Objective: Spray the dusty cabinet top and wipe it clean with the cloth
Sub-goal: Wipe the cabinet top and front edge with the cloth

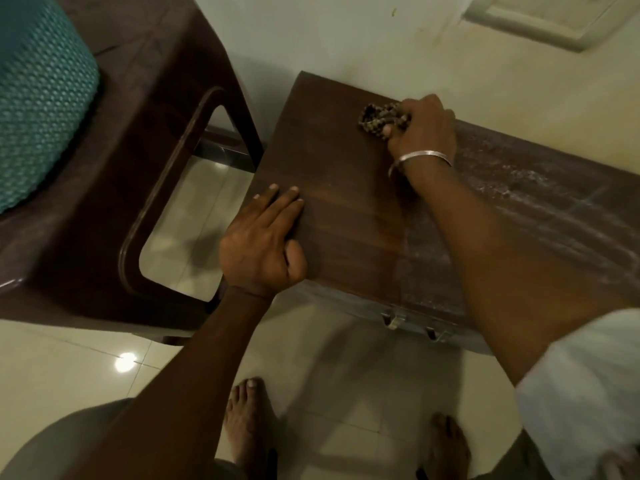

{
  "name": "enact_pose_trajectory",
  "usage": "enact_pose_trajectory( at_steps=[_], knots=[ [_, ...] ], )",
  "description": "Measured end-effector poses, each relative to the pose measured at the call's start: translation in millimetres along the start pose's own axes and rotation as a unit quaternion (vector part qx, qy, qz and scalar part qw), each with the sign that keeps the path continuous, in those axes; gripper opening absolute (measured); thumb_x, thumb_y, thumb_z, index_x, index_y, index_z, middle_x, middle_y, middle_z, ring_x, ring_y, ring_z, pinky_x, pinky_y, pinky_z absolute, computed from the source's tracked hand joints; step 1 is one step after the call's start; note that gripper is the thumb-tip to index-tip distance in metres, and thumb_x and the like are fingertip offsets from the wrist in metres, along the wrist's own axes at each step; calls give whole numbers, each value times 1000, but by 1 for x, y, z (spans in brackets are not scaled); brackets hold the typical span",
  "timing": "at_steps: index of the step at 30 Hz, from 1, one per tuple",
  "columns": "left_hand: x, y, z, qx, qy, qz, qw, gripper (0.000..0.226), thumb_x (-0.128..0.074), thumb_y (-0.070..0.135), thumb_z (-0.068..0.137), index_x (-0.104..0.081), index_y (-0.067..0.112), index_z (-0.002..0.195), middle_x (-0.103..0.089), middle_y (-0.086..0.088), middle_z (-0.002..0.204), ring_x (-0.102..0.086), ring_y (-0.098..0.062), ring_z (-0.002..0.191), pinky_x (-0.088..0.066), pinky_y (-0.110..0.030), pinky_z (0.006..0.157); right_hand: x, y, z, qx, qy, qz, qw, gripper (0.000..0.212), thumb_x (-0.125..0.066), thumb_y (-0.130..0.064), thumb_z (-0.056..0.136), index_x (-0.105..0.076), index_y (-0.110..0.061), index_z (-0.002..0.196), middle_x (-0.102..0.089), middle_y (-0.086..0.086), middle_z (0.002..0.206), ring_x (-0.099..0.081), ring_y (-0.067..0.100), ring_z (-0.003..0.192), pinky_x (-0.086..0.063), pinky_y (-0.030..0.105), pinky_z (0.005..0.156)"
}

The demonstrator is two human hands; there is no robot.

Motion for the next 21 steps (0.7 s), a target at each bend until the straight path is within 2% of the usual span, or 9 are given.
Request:
enact_pose_trajectory(
  at_steps=[3, 7, 9, 16, 21],
  knots=[
    [-1, -1, -1, -4, 7, 4, 1000, 50, -40, 26, 83, -73, 2, 112, -70, -12, 124, -63, -32, 121, -50, -44, 101, -1, -3, -12, 1, -13, 16, 1000, 30, -64, -26, 88, -64, -21, 117, -52, 13, 123, -45, 36, 115, -45, 40, 89],
    [-2, -1, -1, -9, 10, 2, 1000, 50, -40, 25, 83, -73, 2, 113, -69, -12, 125, -63, -32, 121, -50, -44, 102, 1, -1, -68, 40, 28, 20, 999, 27, -68, -19, 84, -68, -23, 110, -56, 5, 114, -48, 32, 103, -44, 35, 78],
    [-2, -2, -1, -6, 6, -2, 1000, 50, -41, 25, 82, -72, 3, 115, -69, -12, 127, -62, -32, 122, -49, -44, 102, 4, -1, -75, 47, 38, 15, 998, 27, -69, -21, 84, -68, -25, 111, -57, 2, 114, -48, 30, 103, -44, 35, 77],
    [-1, 0, -2, -11, -5, 9, 1000, 50, -41, 26, 83, -72, 4, 115, -69, -11, 127, -63, -32, 121, -49, -43, 102, 6, -3, -30, 27, -21, -9, 999, 30, -61, -24, 87, -64, -21, 117, -54, 10, 122, -49, 33, 116, -43, 37, 89],
    [-3, -1, -1, -13, -2, 13, 1000, 50, -42, 26, 82, -72, 5, 115, -69, -10, 127, -63, -32, 121, -50, -43, 101, 7, -4, -92, 22, 3, -11, 1000, 28, -64, -15, 84, -66, -24, 111, -54, 4, 117, -49, 31, 105, -41, 32, 73]
  ],
)
Point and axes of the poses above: each hand's wrist, its own z-axis towards the middle knuckle, its own x-axis out of the back of the hand, y = z × x, the point moved 6 cm from there along z, towards the middle knuckle
